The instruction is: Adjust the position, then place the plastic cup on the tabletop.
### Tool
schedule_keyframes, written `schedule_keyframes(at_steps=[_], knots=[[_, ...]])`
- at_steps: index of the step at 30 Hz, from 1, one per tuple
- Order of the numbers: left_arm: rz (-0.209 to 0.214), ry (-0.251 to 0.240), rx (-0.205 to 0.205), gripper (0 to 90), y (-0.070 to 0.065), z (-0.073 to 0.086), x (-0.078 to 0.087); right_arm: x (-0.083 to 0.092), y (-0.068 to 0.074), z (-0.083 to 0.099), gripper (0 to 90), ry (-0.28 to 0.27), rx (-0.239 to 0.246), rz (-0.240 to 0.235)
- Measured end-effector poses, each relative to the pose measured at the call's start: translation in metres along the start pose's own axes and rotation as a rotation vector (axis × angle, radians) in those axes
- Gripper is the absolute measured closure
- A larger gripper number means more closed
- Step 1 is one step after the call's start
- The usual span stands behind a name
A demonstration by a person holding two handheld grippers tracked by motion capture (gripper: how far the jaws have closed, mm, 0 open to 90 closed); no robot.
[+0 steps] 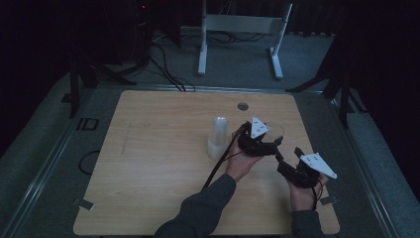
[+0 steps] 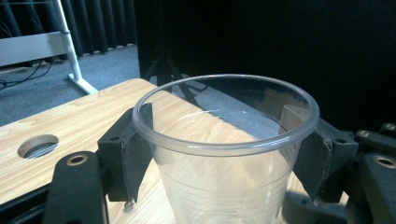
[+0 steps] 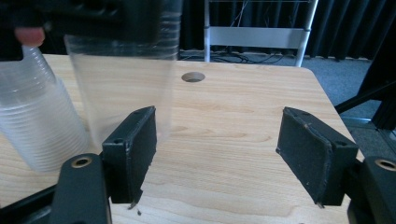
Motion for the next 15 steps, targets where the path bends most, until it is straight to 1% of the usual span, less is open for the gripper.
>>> schedule_keyframes(at_steps=[3, 5, 15], knots=[[-0.004, 0.002, 0.008, 27.7, 0.003, 0.004, 0.001, 0.000, -0.002, 0.000, 27.9, 0.000, -0.006, 0.007], [-0.006, 0.005, 0.005, 27.8, 0.005, 0.007, 0.003, 0.000, -0.002, 0.000, 27.9, 0.000, -0.006, 0.009], [0.003, -0.011, -0.011, 27.8, 0.000, 0.014, 0.012, 0.000, -0.005, 0.000, 27.9, 0.000, -0.008, 0.017]])
Point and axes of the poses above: each handheld gripper's, and its own axes: x roughly backward along the jaws, z roughly out of its underside, y roughly to its left, the point moved 9 cm from there along -x, roughly forward along the jaws, and after that the axes turned 7 degrees about -z, right-handed, at the moved point
